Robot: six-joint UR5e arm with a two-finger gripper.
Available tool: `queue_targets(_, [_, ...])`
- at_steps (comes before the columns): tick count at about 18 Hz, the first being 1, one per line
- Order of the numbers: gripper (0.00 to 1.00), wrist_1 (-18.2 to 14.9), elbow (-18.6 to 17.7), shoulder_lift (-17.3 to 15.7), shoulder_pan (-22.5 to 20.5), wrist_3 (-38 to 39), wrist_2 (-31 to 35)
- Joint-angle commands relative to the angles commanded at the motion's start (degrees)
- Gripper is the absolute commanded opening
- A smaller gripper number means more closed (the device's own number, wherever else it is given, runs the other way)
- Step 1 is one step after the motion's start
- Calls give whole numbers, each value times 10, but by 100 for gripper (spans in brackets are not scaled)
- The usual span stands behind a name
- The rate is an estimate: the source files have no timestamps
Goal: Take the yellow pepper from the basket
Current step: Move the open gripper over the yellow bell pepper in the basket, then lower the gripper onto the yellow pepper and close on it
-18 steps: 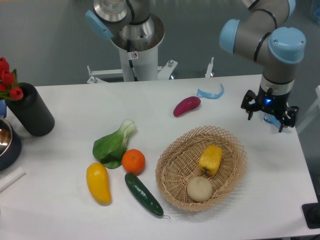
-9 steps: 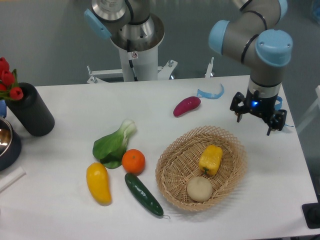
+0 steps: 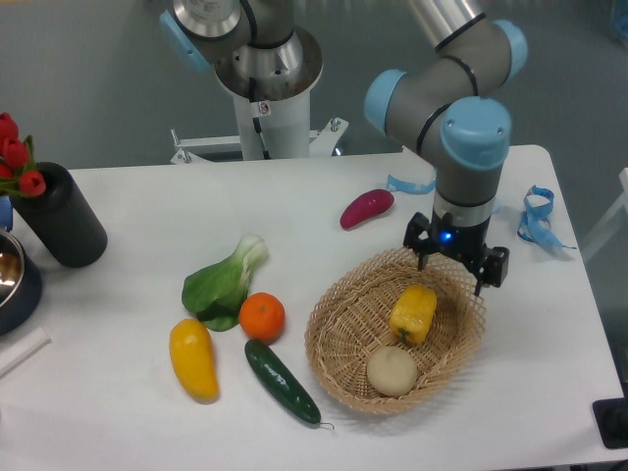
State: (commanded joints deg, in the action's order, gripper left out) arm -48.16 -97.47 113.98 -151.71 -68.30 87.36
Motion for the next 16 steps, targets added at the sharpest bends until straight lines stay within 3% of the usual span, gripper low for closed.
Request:
queue_targets(4, [100, 0, -1, 22, 14, 51, 3])
queue_targets(15, [100, 0, 4, 46, 16, 51, 4])
queue_targets(16, [93, 0, 6, 48, 16, 50, 4])
